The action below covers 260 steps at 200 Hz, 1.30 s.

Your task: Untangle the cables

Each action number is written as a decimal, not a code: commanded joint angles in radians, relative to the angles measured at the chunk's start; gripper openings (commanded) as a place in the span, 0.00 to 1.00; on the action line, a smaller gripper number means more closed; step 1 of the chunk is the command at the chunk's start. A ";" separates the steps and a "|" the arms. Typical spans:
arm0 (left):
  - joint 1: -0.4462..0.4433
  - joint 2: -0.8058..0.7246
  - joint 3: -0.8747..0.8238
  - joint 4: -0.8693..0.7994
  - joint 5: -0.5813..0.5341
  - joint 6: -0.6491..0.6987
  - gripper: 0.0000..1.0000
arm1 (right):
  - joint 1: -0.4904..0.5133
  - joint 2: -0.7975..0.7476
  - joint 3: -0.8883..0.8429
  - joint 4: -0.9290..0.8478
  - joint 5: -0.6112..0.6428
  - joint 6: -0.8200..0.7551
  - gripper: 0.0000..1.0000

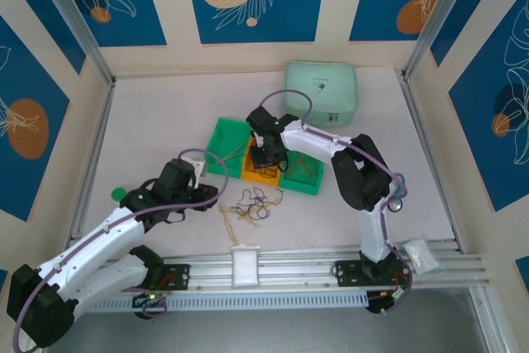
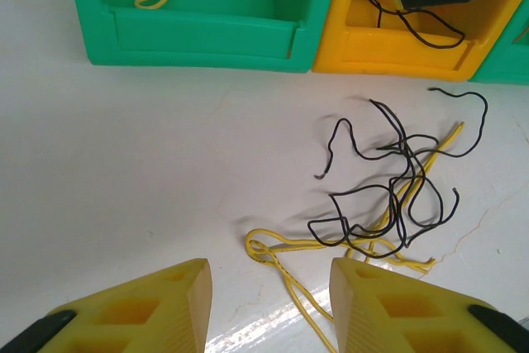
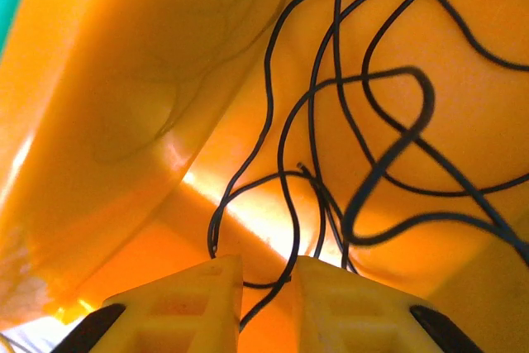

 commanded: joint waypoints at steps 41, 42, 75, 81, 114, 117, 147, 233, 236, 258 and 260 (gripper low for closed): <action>0.013 -0.043 -0.009 -0.040 -0.018 0.013 0.42 | -0.018 0.041 0.050 -0.024 -0.003 0.010 0.14; 0.013 -0.043 -0.009 -0.040 -0.018 0.012 0.42 | -0.019 0.041 0.050 -0.024 -0.003 0.010 0.13; 0.014 -0.038 -0.007 -0.037 -0.015 0.012 0.42 | -0.020 0.022 0.030 0.021 0.017 0.010 0.05; 0.014 -0.037 -0.006 -0.036 -0.014 0.012 0.42 | -0.019 0.015 0.024 0.036 0.024 0.010 0.05; 0.014 -0.030 -0.003 -0.031 -0.014 0.013 0.42 | -0.021 -0.002 0.005 0.107 0.062 0.019 0.05; 0.014 -0.030 -0.003 -0.031 -0.014 0.014 0.42 | -0.022 -0.001 0.004 0.112 0.064 0.019 0.05; 0.014 -0.030 -0.002 -0.036 -0.012 0.013 0.42 | -0.021 0.033 0.019 0.130 0.060 0.025 0.05; 0.015 -0.033 0.008 -0.054 -0.018 0.016 0.51 | -0.031 0.038 0.000 0.127 -0.106 0.024 0.12; 0.015 -0.034 0.010 -0.056 -0.017 0.016 0.52 | -0.029 0.031 -0.002 0.124 -0.108 0.024 0.13; 0.016 -0.032 0.011 -0.055 -0.015 0.014 0.52 | -0.029 -0.023 -0.033 0.122 -0.106 0.027 0.20; 0.015 -0.032 0.011 -0.056 -0.015 0.015 0.52 | -0.029 -0.028 -0.037 0.123 -0.106 0.027 0.20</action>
